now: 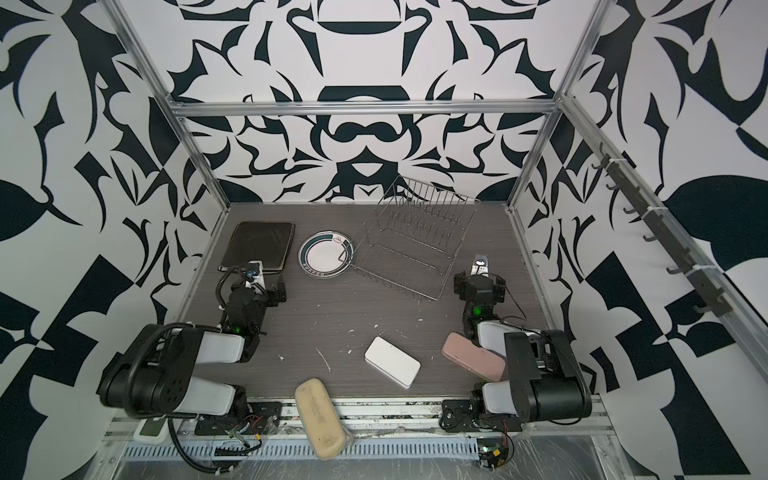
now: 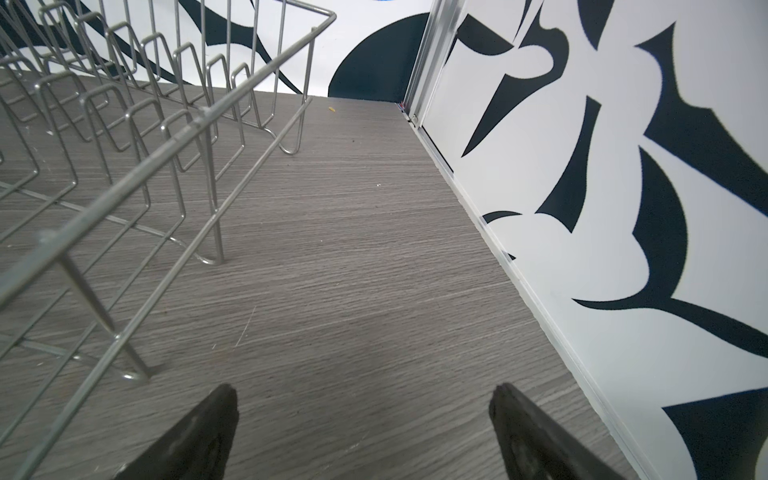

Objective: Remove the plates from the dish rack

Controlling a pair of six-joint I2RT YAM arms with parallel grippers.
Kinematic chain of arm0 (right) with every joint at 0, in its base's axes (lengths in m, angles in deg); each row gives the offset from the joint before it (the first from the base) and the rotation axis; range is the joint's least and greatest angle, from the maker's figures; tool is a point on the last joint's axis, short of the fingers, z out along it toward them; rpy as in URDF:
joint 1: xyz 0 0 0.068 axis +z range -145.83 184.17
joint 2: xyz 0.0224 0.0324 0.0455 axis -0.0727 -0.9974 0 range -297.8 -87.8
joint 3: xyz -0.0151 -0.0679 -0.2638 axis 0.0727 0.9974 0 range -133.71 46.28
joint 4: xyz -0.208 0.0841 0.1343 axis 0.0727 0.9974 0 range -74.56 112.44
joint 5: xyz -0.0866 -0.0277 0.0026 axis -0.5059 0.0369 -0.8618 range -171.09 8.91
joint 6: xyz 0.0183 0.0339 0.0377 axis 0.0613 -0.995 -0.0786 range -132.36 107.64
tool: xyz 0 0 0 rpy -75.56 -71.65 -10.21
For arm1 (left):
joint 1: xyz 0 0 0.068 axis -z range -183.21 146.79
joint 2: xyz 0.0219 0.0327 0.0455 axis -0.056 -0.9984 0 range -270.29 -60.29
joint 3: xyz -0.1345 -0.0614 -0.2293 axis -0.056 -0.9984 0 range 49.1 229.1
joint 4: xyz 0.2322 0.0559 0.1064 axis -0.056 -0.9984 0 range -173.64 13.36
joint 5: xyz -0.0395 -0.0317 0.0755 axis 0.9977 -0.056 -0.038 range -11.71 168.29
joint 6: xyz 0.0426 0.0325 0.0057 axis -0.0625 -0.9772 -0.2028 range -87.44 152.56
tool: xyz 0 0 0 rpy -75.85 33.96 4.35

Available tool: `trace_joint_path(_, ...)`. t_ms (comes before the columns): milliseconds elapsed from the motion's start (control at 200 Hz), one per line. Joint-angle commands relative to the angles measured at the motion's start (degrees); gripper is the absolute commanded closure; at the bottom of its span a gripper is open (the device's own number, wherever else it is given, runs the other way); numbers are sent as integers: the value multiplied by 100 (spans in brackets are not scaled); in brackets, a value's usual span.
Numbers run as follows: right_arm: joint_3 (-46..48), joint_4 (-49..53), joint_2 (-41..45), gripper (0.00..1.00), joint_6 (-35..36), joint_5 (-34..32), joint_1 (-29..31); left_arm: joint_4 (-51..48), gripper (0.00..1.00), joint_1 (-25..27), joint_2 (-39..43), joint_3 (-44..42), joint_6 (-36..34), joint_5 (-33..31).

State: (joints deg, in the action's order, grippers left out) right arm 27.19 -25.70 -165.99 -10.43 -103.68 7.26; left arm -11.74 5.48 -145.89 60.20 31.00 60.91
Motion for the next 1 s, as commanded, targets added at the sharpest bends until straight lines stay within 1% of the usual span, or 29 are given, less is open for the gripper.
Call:
trace_joint_path(0, -7, -244, 18, 1, 81, -45, 5, 1542, 1, 1, -605, -219, -128, 72)
trace_joint_path(40, -36, -156, 36, 1, 58, 18, 6, 1687, 1, -3, -766, -253, -147, 168)
trace_joint_path(110, -111, 184, 171, 1, -68, 186, 7, 1674, 1, 0, -800, -194, -144, 130)
trace_joint_path(195, -45, 175, 273, 1, -161, 285, 12, 1615, 1, -7, -792, -156, -145, 117)
trace_joint_path(325, 9, 116, 297, 1, -273, 482, 3, 1169, 1, -1, -693, 24, -126, 18)
trace_joint_path(390, -32, 141, 287, 1, -455, 745, 3, 826, 1, 1, -597, 135, -91, -44)
trace_joint_path(445, -139, 181, 201, 1, -548, 922, 9, 750, 1, -6, -571, 150, -73, -50)
trace_joint_path(575, -205, -276, -210, 1, -489, 907, 7, 777, 1, -3, -607, 169, -81, -63)
trace_joint_path(660, -181, -476, -425, 1, -423, 1084, 7, 634, 1, -6, -589, 238, -81, -84)
trace_joint_path(765, -15, -1094, -793, 1, -395, 1099, 9, 295, 1, -3, -546, 385, -56, -115)
trace_joint_path(785, 6, -1196, -872, 1, -380, 1320, 7, 218, 0, -3, -538, 420, -57, -123)
trace_joint_path(860, 76, -1598, -1126, 1, -360, 1395, 12, -73, 1, -2, -519, 562, -51, -147)
trace_joint_path(940, -5, -1252, -1023, 1, -326, 1473, 14, -408, 1, -3, -515, 743, -44, -183)
trace_joint_path(995, -28, -1296, -1086, 1, -316, 1549, 11, -586, 0, -14, -502, 807, -16, -180)
